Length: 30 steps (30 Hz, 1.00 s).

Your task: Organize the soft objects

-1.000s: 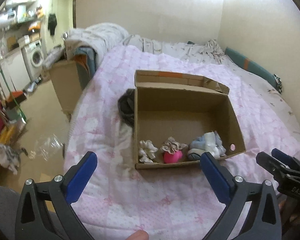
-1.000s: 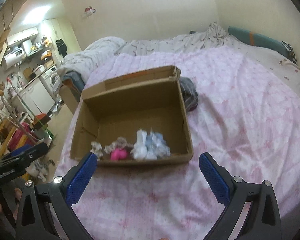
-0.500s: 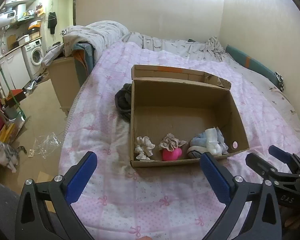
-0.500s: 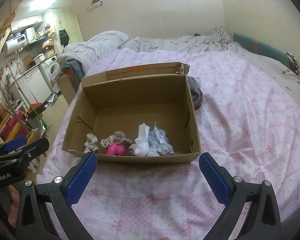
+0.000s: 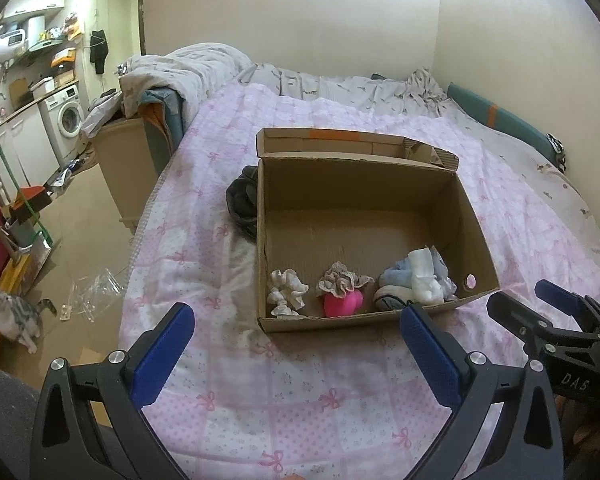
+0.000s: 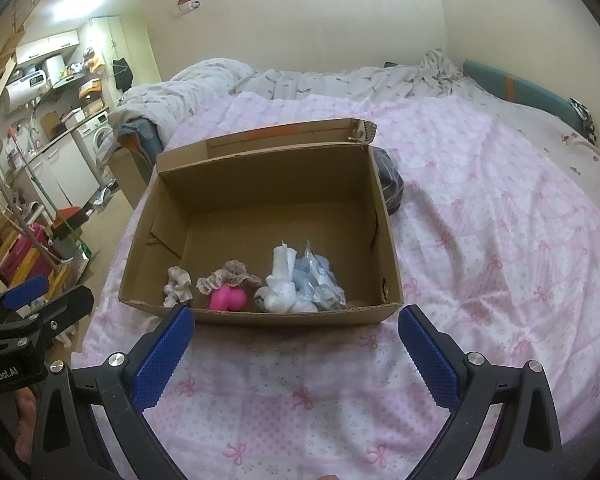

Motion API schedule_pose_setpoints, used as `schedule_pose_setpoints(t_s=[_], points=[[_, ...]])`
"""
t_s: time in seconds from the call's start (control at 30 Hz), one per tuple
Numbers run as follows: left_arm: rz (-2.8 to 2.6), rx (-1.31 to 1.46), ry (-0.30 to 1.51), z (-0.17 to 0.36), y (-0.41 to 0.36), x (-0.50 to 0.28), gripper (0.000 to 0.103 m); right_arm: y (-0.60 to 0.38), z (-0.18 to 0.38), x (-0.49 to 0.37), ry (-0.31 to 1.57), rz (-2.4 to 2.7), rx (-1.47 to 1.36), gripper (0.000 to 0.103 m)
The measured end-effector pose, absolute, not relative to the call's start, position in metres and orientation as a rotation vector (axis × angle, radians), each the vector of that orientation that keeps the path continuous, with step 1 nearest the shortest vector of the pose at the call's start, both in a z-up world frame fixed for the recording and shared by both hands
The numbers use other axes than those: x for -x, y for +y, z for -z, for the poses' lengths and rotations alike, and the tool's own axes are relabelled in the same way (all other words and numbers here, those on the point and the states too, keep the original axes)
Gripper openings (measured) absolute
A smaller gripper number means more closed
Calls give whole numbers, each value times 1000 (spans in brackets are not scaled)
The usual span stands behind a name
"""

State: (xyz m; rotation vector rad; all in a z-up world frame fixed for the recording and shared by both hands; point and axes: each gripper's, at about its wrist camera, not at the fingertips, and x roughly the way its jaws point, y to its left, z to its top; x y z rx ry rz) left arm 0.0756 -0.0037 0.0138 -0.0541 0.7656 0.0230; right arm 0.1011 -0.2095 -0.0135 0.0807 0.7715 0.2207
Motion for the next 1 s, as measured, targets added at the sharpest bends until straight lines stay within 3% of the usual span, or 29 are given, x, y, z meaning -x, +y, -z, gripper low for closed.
schedule_pose_setpoints(t_s=[1.0], points=[[-27, 63, 771, -12, -1, -74, 103, -209, 9, -98, 756, -221, -100, 103]])
